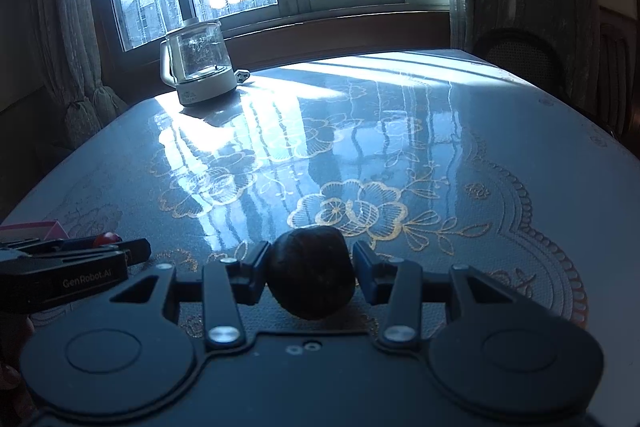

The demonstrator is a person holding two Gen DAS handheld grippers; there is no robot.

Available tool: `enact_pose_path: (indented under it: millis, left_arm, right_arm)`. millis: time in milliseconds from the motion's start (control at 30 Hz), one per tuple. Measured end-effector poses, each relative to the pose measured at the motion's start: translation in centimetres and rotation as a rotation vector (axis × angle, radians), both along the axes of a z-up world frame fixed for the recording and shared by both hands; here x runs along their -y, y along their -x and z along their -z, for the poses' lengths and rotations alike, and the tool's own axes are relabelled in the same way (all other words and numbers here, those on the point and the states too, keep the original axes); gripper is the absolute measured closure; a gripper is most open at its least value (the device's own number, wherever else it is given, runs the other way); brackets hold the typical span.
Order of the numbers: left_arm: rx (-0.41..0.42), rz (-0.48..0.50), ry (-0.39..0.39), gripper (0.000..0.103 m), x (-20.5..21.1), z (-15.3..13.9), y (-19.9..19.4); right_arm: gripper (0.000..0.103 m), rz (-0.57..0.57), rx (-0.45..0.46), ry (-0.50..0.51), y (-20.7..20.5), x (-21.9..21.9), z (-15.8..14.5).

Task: Organize fruits

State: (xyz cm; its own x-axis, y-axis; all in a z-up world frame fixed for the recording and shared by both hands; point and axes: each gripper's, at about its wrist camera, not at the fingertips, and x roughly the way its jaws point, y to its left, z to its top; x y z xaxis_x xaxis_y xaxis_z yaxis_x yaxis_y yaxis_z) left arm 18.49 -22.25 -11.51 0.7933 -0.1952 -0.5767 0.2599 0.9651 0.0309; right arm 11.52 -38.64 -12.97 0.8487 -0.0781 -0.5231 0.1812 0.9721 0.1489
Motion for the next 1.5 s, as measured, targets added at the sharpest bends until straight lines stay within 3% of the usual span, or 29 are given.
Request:
enact_pose_path:
  millis: [233, 967, 1200, 1367, 1500]
  left_arm:
    - [0.002, 0.009, 0.000, 0.073, 0.0, -0.1, -0.1]
    - [0.076, -0.025, 0.119, 0.074, -3.2, -1.0, 5.3]
    - [0.112, -0.073, 0.179, 0.074, -6.1, -2.1, 7.5]
    - [0.101, -0.080, 0.180, 0.074, -7.5, -1.7, 7.7]
    - [0.075, -0.024, 0.157, 0.074, -6.9, -1.2, 8.0]
  right_arm:
    - [0.059, 0.000, -0.001, 0.005, -0.1, -0.1, -0.1]
    - [0.062, -0.030, 0.013, 0.021, 0.3, -0.4, -0.2]
    - [0.064, -0.059, 0.020, 0.042, 0.4, -0.8, -0.4]
    - [0.063, -0.059, 0.014, 0.056, 0.3, -1.0, -0.4]
    - [0.062, -0.048, -0.001, 0.073, 0.0, -1.3, -0.3]
